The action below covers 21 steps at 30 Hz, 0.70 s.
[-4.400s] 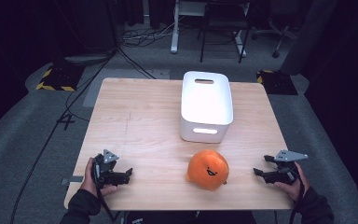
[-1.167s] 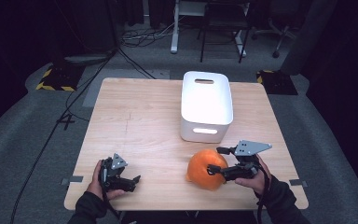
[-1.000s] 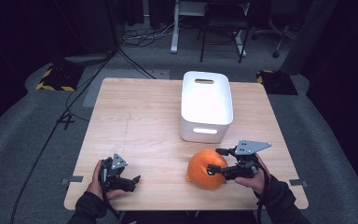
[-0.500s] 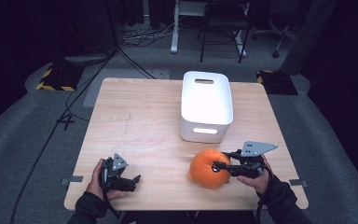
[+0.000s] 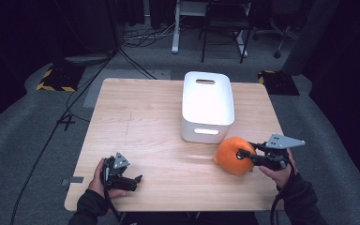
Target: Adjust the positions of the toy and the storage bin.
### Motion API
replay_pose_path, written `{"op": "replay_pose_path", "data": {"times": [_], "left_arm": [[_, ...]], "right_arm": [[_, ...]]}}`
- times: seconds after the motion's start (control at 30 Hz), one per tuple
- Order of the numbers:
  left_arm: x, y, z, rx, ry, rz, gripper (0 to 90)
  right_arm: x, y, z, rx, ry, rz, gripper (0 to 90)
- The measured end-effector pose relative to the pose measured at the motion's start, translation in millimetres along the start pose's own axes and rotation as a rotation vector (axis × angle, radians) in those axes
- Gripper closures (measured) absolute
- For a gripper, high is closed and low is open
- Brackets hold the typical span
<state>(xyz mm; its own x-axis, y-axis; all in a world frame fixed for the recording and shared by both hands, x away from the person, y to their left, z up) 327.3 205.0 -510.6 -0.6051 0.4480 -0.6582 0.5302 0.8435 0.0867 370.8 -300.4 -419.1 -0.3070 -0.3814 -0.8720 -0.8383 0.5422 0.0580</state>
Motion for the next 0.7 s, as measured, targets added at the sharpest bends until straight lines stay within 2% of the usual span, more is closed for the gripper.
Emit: {"op": "replay_pose_path", "data": {"times": [0.03, 0.07, 0.1, 0.13, 0.2, 0.23, 0.27, 0.33, 0.37, 0.4, 0.43, 0.47, 0.5, 0.57, 0.6, 0.7], "left_arm": [[-0.1, 1.3, -1.1, -0.003, 0.002, 0.002, 5.0], [-0.9, 2.7, -0.8, 0.006, -0.010, -0.001, 9.7], [-0.9, 2.7, -0.8, 0.006, -0.010, -0.001, 11.5], [-2.1, 3.3, -0.4, 0.006, -0.018, 0.004, 14.5], [-3.2, 3.7, -0.1, -0.001, -0.021, 0.011, 15.4], [-4.2, 2.8, 1.0, 0.012, -0.017, 0.007, 15.7], [-5.4, 2.9, 1.5, 0.005, -0.021, 0.021, 15.7], [-10.0, 2.9, 3.5, 0.014, -0.017, 0.041, 16.0], [-10.0, 2.9, 3.5, 0.014, -0.017, 0.041, 16.1], [-14.2, 3.2, 4.5, 0.048, -0.033, 0.044, 16.2], [-14.2, 3.2, 4.5, 0.048, -0.033, 0.044, 16.1], [-22.9, 2.6, 5.4, 0.075, -0.050, 0.048, 16.2], [-22.9, 2.6, 5.4, 0.075, -0.050, 0.048, 16.4], [-34.7, -0.9, 6.8, 0.079, -0.057, 0.067, 16.3], [-41.3, -2.6, 7.4, 0.075, -0.071, 0.078, 16.4], [-61.1, -7.3, 9.8, 0.102, -0.113, 0.110, 16.7]], "right_arm": [[1.0, -4.2, -2.7, 0.014, -0.001, 0.002, 61.5], [4.5, -16.8, -10.5, 0.066, -0.007, 0.022, 61.5], [4.5, -16.8, -10.5, 0.066, -0.007, 0.022, 61.5], [8.1, -27.0, -16.6, 0.107, -0.009, 0.048, 61.4], [11.4, -35.8, -22.3, 0.119, -0.020, 0.072, 61.3], [12.9, -39.8, -25.2, 0.134, -0.021, 0.079, 61.2], [12.9, -39.8, -25.2, 0.134, -0.021, 0.079, 61.2], [16.6, -47.7, -32.2, 0.183, -0.026, 0.100, 61.0], [16.6, -47.7, -32.2, 0.183, -0.026, 0.100, 61.0], [18.4, -50.5, -34.8, 0.192, -0.030, 0.111, 61.0], [18.4, -50.5, -34.8, 0.192, -0.030, 0.111, 61.0], [19.5, -52.3, -35.9, 0.190, -0.025, 0.108, 60.9], [19.5, -52.3, -35.9, 0.190, -0.025, 0.108, 60.9], [19.6, -52.2, -34.4, 0.188, -0.024, 0.108, 60.4], [19.8, -52.4, -34.2, 0.183, -0.020, 0.103, 60.2], [20.1, -52.3, -33.5, 0.183, -0.026, 0.112, 59.9]]}}
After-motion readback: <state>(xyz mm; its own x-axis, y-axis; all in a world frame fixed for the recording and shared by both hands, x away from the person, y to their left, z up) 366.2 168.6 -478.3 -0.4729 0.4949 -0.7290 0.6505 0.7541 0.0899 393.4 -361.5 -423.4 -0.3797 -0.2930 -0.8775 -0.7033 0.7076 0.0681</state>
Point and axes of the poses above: each handheld gripper's, and its own axes: z roughly forward along the jaws, x roughly out of its underside, y roughly to its left, the point moved 1 cm from there along z, roughly forward along the jaws, and after that the axes turned 8 degrees about -x, right-handed, at the moved point
